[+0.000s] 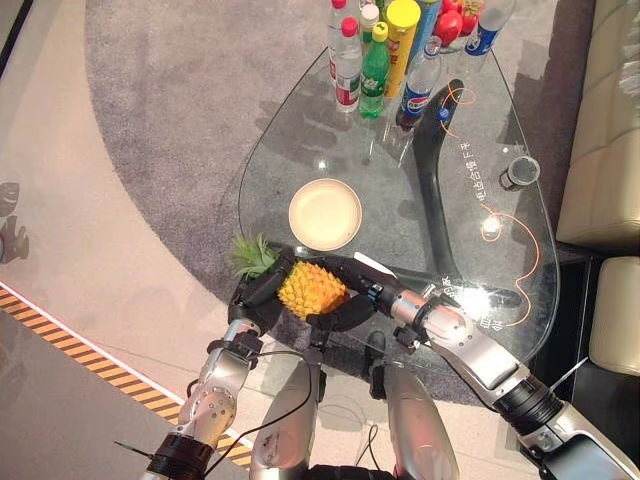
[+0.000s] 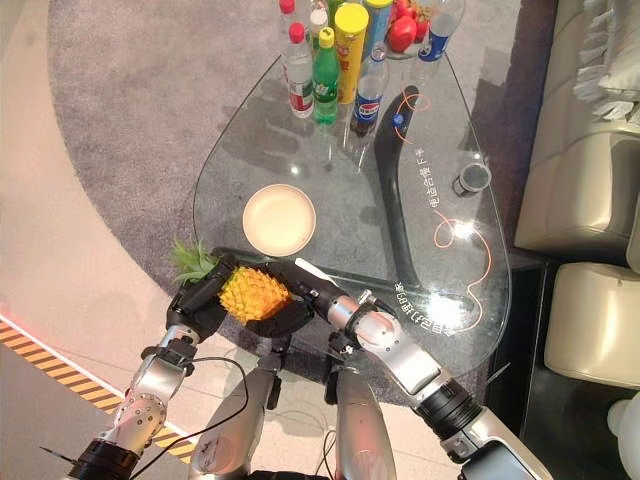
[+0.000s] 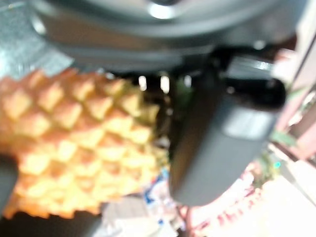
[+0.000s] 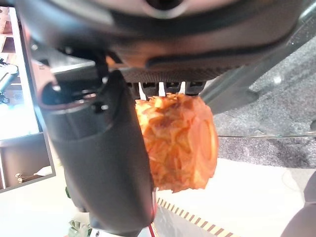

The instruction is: Pick up the fruit to the plate

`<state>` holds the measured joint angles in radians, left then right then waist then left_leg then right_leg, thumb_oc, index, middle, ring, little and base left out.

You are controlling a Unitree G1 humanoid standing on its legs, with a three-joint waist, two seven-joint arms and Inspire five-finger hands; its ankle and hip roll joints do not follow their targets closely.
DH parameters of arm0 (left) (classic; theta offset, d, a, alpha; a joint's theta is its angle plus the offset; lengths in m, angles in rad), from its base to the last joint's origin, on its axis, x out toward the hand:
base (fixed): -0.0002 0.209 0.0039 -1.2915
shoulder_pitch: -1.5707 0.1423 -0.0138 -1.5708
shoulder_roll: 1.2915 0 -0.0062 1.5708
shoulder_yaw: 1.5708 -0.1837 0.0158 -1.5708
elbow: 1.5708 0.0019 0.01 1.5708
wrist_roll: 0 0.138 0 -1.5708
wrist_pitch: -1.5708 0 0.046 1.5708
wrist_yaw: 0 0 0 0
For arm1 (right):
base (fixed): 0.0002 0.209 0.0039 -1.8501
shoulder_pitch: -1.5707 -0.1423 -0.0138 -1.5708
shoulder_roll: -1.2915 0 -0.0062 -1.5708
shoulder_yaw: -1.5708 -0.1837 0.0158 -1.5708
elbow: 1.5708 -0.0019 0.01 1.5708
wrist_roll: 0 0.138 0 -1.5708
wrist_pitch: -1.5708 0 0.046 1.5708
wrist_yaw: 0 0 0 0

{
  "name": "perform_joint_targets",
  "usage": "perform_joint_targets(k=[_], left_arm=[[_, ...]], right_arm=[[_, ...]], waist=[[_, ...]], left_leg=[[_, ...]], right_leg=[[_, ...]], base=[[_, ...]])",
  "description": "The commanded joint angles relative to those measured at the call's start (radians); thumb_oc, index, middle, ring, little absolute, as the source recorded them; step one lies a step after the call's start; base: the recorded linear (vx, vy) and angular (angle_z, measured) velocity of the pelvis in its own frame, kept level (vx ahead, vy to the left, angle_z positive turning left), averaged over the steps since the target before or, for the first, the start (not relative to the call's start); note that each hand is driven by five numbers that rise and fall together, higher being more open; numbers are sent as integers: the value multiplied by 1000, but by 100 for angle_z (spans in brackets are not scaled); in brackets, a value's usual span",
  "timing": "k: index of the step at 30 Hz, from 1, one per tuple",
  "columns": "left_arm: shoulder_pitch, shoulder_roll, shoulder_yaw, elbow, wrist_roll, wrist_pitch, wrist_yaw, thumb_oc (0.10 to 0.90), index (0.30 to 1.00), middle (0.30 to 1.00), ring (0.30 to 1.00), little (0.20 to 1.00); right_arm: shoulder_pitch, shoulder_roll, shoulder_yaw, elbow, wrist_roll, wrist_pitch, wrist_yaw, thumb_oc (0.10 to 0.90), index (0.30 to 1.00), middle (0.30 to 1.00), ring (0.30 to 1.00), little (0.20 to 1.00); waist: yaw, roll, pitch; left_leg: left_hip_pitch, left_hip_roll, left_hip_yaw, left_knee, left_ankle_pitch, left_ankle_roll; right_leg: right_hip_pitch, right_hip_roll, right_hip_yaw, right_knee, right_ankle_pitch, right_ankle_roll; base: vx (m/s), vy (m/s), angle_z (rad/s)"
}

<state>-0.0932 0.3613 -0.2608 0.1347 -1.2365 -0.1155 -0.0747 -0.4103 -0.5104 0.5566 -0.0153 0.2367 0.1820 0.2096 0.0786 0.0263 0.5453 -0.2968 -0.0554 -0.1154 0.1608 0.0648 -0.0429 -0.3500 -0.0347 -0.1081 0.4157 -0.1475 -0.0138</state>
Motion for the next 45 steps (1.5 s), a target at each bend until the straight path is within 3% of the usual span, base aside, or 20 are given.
perform_joint_targets(k=[1,9,15,24,40,45], left_arm=[[-30,-40,-12,-171,-5,-14,-95,100,300,300,300,200],[-18,-43,8,-169,2,-19,-97,100,300,300,300,200],[-5,-43,29,-174,16,-17,-106,100,300,300,300,200],[17,-34,55,-178,12,-4,-115,100,300,300,300,200],[41,-21,87,-193,6,12,-122,100,300,300,300,200],[46,-19,92,-194,4,11,-122,100,300,300,300,200]], right_arm=[[-41,24,-2,-197,-48,-92,-32,800,900,900,900,900],[-7,0,-59,-209,-138,-97,-109,800,900,900,900,900],[18,-44,-122,-245,-317,-83,-162,800,900,900,900,900],[35,-112,-194,-299,-460,-58,-185,800,900,900,900,900],[95,-152,-266,-309,-547,-8,-246,800,900,900,900,900],[111,-162,-288,-300,-632,4,-286,800,900,900,900,900]], waist=[[-23,-26,-25],[-30,-30,-25],[-40,-34,-25],[-46,-39,-25],[-50,-44,-25],[-52,-45,-25]], left_leg=[[3,-50,33,121,-87,43],[-1,-46,39,125,-91,44],[8,-42,46,117,-93,45],[7,-35,53,121,-99,45],[3,-28,62,125,-106,44],[4,-27,65,122,-106,44]], right_leg=[[95,-3,25,-156,104,34],[86,1,29,-146,102,35],[92,4,32,-149,102,37],[90,6,34,-146,102,40],[89,7,35,-145,98,43],[90,8,35,-147,98,45]], base=[[0,0,0],[0,0,0],[0,0,0],[6,-4,-1],[2,-1,0],[0,0,0]])
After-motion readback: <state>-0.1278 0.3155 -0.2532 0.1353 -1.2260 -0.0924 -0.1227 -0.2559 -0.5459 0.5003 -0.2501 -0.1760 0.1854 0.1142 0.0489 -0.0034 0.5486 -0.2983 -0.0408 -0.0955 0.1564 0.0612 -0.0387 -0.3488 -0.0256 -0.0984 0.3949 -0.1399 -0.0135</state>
